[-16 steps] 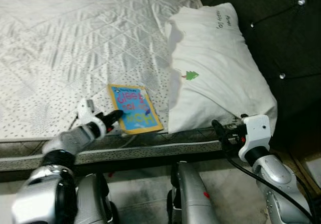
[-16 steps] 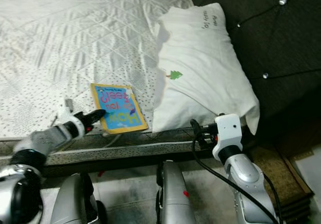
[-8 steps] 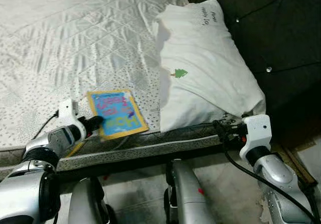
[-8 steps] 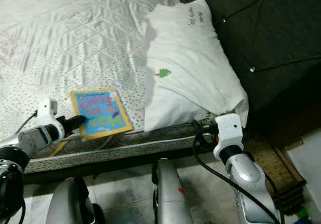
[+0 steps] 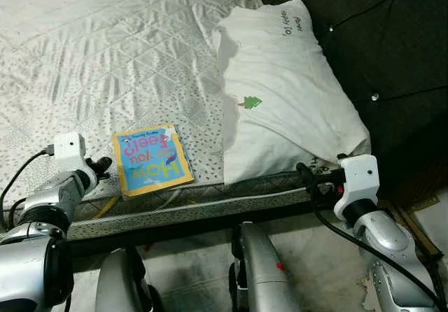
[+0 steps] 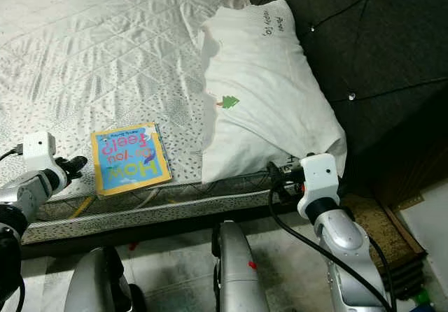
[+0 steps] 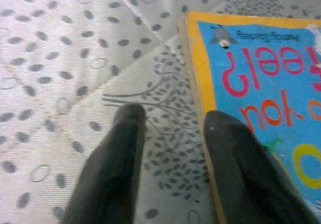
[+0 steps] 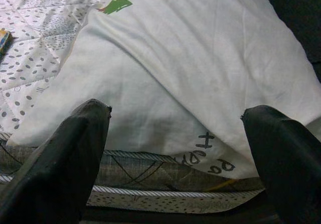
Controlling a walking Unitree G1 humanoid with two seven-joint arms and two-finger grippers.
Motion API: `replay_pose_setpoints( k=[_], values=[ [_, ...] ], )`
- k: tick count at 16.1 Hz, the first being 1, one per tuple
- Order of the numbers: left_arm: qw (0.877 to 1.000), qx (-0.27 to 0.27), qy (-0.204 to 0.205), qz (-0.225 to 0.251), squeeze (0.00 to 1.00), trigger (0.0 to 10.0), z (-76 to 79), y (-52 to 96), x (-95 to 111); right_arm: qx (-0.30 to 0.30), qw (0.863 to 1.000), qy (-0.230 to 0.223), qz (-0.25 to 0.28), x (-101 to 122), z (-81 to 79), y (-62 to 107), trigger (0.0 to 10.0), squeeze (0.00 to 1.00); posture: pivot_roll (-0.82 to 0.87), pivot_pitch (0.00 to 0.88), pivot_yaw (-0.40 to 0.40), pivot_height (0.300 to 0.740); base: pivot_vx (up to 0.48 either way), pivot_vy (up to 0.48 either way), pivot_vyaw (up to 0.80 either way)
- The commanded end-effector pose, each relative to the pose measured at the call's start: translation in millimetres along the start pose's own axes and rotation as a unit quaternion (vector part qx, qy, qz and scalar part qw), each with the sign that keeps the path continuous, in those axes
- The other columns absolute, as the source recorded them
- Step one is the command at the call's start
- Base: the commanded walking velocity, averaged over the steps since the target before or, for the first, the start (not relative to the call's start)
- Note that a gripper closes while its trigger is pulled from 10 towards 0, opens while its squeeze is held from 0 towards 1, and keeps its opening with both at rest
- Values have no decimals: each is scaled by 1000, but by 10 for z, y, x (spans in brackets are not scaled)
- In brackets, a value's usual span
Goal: Clean up the room
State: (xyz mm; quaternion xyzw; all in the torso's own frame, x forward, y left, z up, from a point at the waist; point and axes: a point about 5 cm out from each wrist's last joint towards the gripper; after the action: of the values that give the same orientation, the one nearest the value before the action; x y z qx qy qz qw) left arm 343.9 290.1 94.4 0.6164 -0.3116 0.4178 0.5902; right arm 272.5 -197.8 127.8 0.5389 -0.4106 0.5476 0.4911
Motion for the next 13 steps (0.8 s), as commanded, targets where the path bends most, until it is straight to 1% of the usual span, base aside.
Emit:
replay_pose_setpoints(
  k=[1, 3, 4, 6, 7, 8, 9, 10, 11, 12, 13],
  values=[
    [1000, 17, -7, -7, 1000, 10000, -68, 16, -38, -7, 1000, 5, -5, -15, 52, 17, 10000, 0, -303, 188, -109, 585, 0, 0, 0],
    [999, 33, -7, 21, 1000, 10000, -77, 15, 48, -6, 1000, -3, -3, -20, 23, -5, 10000, 0, -287, 185, -103, 585, 0, 0, 0],
    [998, 42, 0, 40, 1000, 10000, -73, 13, 101, -3, 1000, -10, -1, -20, -6, -28, 10000, 0, -270, 182, -100, 585, 0, 0, 0],
    [996, 54, 16, 68, 1000, 10000, -70, 17, 135, 6, 1000, -25, 1, -24, -97, -86, 10000, 0, -229, 171, -97, 585, 0, 0, 0],
    [994, 61, 28, 92, 1000, 10000, -71, 29, 97, 14, 999, -42, 3, -23, -184, -138, 10000, 0, -214, 169, -95, 585, 0, 0, 0],
    [992, 62, 36, 105, 1000, 10000, -70, 45, 29, 17, 998, -57, 3, -21, -232, -172, 10000, 0, -191, 164, -93, 585, 0, 0, 0],
    [988, 71, 32, 131, 1000, 10000, -67, 95, -86, 25, 997, -77, 5, -8, -293, -210, 10000, 0, -176, 161, -89, 585, 0, 0, 0],
    [985, 78, 28, 152, 1000, 10000, -36, 180, -215, 31, 995, -91, 6, 1, -337, -241, 10000, 0, -158, 159, -86, 585, 0, 0, 0],
    [983, 83, 34, 161, 1000, 10000, 1, 260, -322, 36, 995, -92, 8, 3, -367, -263, 10000, 0, -146, 158, -82, 585, 0, 0, 0],
    [982, 77, 41, 169, 1000, 10000, 51, 323, -393, 45, 994, -97, 12, 4, -401, -284, 10000, 0, -130, 156, -78, 585, 0, 0, 0],
    [982, 64, 51, 169, 1000, 10000, 117, 366, -465, 52, 994, -97, 17, 9, -429, -299, 10000, 0, -120, 155, -77, 585, 0, 0, 581]
  ],
)
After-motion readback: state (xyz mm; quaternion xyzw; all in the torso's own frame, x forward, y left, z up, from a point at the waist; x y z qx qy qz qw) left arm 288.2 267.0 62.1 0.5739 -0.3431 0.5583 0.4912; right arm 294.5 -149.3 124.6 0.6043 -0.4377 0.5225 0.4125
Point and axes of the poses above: a point about 5 cm out from each wrist's last joint towards the gripper, its own y axis pointing back from the gripper into the wrist, its own x axis along the axis of the wrist's last joint, z = x × y, and after that the axes turned 4 degrees about -y, right-handed
